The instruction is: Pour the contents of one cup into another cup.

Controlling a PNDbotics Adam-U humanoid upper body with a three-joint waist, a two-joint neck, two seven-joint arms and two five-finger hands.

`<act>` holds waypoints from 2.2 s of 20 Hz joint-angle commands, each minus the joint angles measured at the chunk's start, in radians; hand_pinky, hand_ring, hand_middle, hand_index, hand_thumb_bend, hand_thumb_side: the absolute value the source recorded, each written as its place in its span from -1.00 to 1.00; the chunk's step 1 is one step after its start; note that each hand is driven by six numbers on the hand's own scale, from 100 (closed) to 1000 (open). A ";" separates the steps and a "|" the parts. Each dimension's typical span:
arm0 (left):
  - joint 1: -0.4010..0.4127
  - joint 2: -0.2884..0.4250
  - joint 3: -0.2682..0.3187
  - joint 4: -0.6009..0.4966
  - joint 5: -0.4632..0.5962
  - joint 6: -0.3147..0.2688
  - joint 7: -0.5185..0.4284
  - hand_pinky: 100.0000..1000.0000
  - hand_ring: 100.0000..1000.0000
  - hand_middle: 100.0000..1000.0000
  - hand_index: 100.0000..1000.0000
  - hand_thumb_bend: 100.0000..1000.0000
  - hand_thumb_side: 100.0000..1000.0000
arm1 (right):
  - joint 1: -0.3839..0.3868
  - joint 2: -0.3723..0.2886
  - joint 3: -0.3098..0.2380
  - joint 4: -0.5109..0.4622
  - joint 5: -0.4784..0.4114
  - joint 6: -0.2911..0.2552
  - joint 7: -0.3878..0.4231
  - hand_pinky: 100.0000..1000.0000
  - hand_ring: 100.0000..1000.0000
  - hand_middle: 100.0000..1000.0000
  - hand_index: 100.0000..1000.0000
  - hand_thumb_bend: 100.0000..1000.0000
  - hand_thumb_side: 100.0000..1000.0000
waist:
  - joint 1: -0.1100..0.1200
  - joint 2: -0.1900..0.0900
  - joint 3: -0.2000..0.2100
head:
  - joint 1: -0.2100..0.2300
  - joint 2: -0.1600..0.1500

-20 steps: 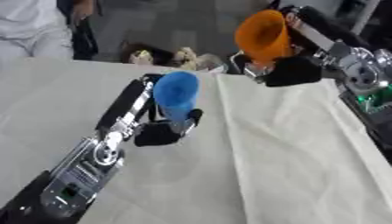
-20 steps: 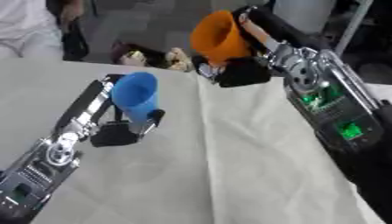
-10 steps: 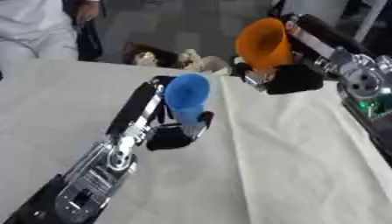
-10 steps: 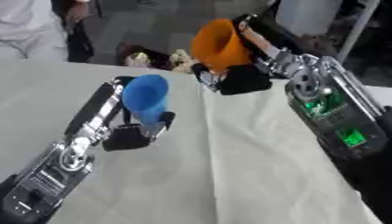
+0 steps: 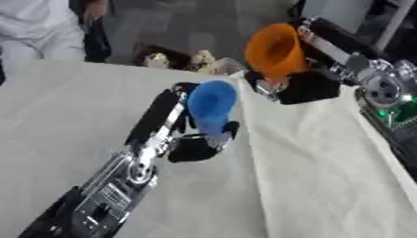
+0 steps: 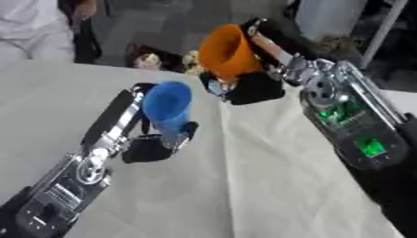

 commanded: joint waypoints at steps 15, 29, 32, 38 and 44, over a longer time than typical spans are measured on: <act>-0.018 -0.020 -0.015 0.029 -0.067 0.033 -0.048 -0.65 -0.38 -0.05 -0.48 -1.00 -0.59 | -0.077 -0.006 0.031 0.099 0.153 -0.130 0.189 -0.66 -0.07 0.10 0.01 -1.00 -0.13 | -0.019 -0.046 0.000 | 0.011 0.016; -0.023 -0.028 -0.028 0.038 -0.095 0.032 -0.078 -0.68 -0.41 -0.07 -0.48 -1.00 -0.59 | -0.118 0.001 0.048 0.133 0.288 -0.245 0.272 -0.65 -0.13 -0.12 0.06 -1.00 -0.10 | -0.022 -0.053 -0.001 | 0.015 0.018; -0.024 -0.030 -0.030 0.044 -0.100 0.032 -0.082 -0.69 -0.41 -0.07 -0.48 -1.00 -0.59 | -0.128 0.001 0.049 0.127 0.309 -0.271 0.281 -0.65 -0.18 -0.11 0.06 -1.00 -0.09 | -0.023 -0.055 -0.004 | 0.017 0.018; -0.025 -0.033 -0.030 0.057 -0.107 0.032 -0.084 -0.70 -0.42 -0.08 -0.49 -1.00 -0.60 | -0.137 0.001 0.056 0.118 0.347 -0.306 0.295 -0.65 -0.19 -0.09 0.07 -1.00 -0.09 | -0.027 -0.059 -0.006 | 0.021 0.019; -0.026 -0.041 -0.031 0.077 -0.119 0.032 -0.086 -0.72 -0.43 -0.09 -0.49 -1.00 -0.60 | -0.146 0.001 0.067 0.115 0.381 -0.345 0.304 -0.64 -0.18 -0.06 0.09 -1.00 -0.09 | -0.030 -0.063 -0.008 | 0.029 0.020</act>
